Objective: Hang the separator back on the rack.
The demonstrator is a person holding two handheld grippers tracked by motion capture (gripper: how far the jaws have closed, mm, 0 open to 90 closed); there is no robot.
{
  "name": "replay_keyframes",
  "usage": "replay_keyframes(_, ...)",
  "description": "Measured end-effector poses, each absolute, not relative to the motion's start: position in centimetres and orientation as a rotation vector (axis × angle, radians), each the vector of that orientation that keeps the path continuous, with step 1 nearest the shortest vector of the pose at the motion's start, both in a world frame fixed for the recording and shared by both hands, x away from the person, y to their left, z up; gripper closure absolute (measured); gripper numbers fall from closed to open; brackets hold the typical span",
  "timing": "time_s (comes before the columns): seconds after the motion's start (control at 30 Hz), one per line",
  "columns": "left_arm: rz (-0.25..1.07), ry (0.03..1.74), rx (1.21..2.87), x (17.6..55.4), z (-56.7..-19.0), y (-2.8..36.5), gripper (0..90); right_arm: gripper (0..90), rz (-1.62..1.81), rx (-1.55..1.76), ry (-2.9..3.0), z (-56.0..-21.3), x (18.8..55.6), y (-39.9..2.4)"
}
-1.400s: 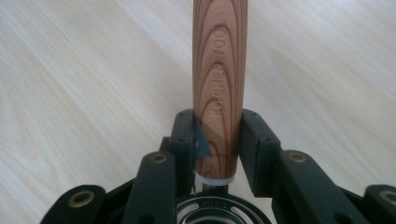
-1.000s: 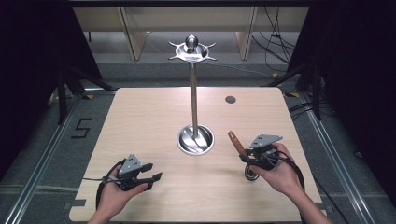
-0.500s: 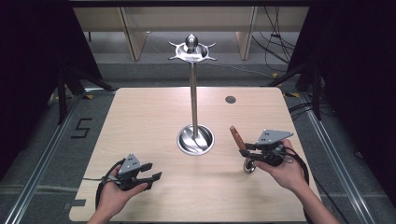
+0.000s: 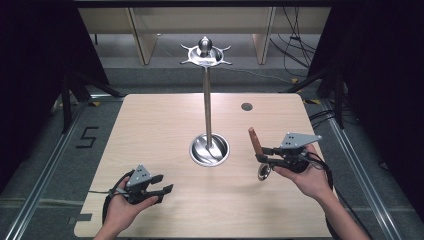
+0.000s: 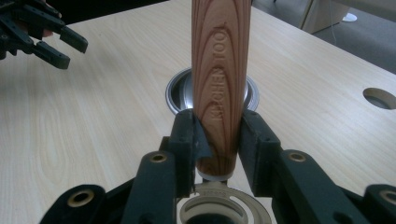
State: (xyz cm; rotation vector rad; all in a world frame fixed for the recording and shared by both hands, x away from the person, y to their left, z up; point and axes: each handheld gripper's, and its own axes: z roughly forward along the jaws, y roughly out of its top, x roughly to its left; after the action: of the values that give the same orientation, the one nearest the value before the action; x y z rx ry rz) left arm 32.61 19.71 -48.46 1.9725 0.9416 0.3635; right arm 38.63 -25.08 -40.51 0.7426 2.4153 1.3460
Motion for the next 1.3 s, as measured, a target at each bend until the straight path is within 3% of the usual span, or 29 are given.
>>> replay_keyframes(1.3,0.365,0.936,1.956,32.6,-48.3,19.8,45.3,69.3,1.443,0.686,2.337,-36.5,40.6,-25.3)
